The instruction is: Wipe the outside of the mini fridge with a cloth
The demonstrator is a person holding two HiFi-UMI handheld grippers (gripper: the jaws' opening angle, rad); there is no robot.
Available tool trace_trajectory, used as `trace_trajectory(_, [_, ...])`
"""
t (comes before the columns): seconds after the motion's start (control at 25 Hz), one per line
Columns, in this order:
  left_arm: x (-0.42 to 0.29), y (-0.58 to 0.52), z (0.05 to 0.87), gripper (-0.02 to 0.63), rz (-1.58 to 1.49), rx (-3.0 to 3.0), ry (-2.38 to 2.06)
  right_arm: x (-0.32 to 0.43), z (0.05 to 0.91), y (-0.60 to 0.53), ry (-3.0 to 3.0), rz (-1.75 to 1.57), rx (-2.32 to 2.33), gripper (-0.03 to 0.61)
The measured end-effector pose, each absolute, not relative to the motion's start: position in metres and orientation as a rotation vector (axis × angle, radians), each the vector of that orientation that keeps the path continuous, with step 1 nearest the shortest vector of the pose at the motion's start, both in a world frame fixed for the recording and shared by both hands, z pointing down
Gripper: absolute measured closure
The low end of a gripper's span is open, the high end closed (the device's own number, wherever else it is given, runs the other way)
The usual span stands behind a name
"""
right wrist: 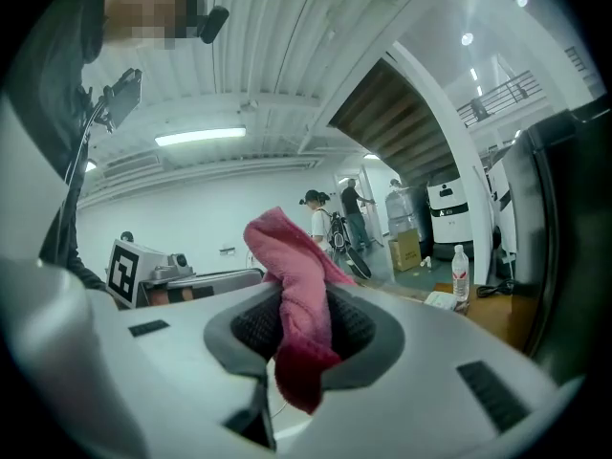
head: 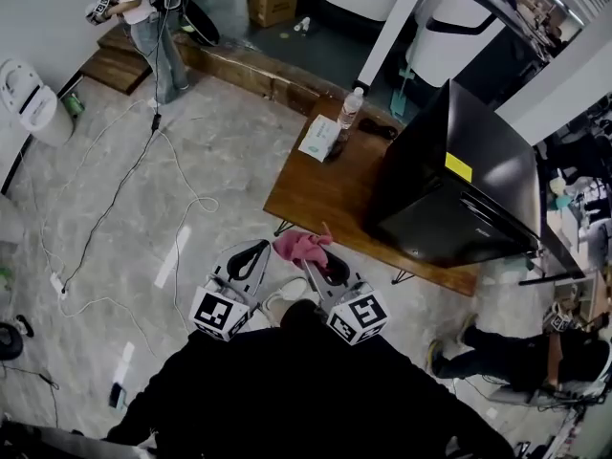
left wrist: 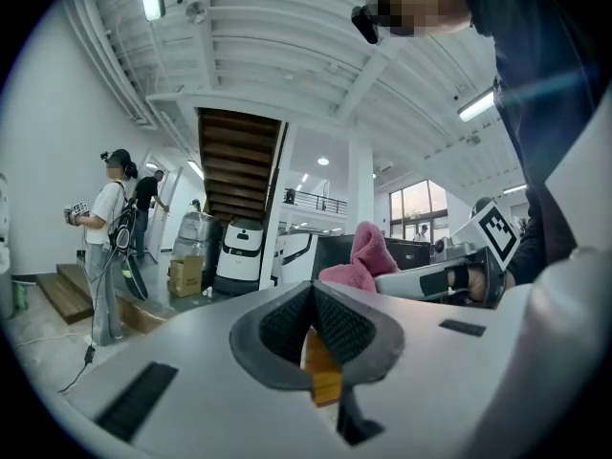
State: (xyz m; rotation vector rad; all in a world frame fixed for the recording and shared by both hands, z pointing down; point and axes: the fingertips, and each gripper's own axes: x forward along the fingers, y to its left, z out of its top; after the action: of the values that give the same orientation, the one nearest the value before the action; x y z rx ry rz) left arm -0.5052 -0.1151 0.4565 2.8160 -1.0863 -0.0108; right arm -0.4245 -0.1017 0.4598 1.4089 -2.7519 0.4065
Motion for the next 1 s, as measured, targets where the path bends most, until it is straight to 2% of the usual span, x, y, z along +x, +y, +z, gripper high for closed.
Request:
trace_trajectory(0.36, [-0.451,-0.228,0.425,0.607,0.109,2.966,-1.038,-0.378,0.434,-0.226,-2.838,0.419,1.48,0.483])
trace_trajectory(0.72, [-0.39,-0.329,0.393,0.607,0.079,3.042,-0.969,-0.303,0.418,-0.326,-2.818,0.394,1.757,0.483])
trace_trajectory(1.0, [-0.33,-0.403,0.395,0.607,0.049,3.103,-0.786,-0.242,0.428,-0.392,-2.704,0.527,2.094,0.482])
